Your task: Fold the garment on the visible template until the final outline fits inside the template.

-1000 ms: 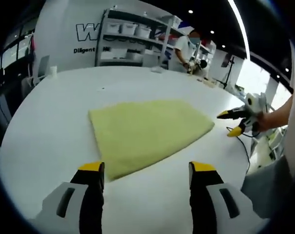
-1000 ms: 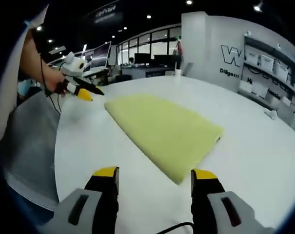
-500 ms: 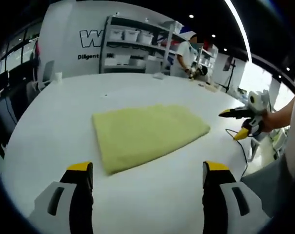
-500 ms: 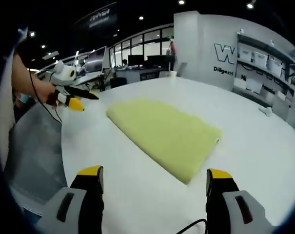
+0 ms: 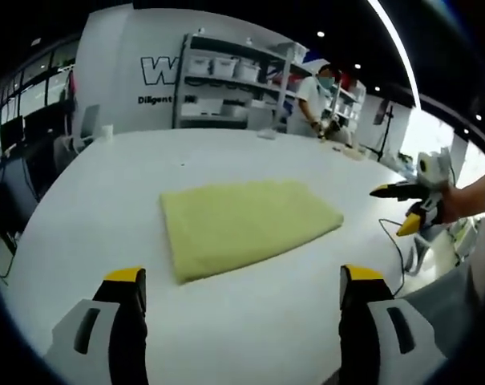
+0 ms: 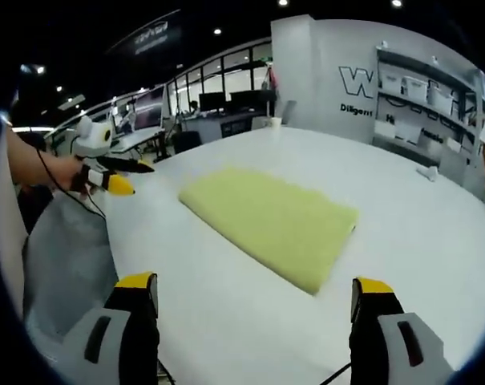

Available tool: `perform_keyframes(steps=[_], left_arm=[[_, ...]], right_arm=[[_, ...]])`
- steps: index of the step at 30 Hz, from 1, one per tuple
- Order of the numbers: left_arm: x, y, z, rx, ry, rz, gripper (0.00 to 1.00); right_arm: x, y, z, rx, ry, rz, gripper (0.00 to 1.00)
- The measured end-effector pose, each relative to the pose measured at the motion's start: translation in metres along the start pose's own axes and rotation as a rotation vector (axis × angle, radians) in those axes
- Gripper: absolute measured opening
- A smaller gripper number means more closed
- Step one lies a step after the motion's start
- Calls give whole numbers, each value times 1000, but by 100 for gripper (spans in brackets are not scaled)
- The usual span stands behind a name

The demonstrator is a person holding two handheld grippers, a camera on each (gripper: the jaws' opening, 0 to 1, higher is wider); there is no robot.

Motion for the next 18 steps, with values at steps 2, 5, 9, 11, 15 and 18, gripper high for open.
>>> perform_keyframes(steps=[2, 5, 9, 11, 15, 18], left_arm=[[-1, 1, -2, -7, 0, -2, 99], [-4, 3, -4, -17, -2, -4, 99], [-9, 4, -5, -31, -7, -12, 99], [-10, 4, -4, -42, -12, -17, 99], [-12, 5, -4, -59, -20, -24, 99], [-13, 5, -4, -63, -22, -27, 98]], right_arm=[[-2, 1, 1, 4, 3, -1, 99], [-5, 4, 1, 7, 13, 7, 99], [-10, 5, 2, 14, 20, 9, 99], [-11, 5, 2, 16, 24, 9, 99], [-14, 4, 3, 16, 28, 5, 99], [-14, 4, 3, 19, 30, 7, 99]])
Point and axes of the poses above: the point that each gripper's makers call its tool centre point, and the gripper's own axes: x roughly forward along the fingers, z roughly to its left, y roughly out of its underside, the point moved 6 cm from there along -x, roughly backward along the fingers, and after that the axes turned 2 degrees about x, right-handed, at the moved point
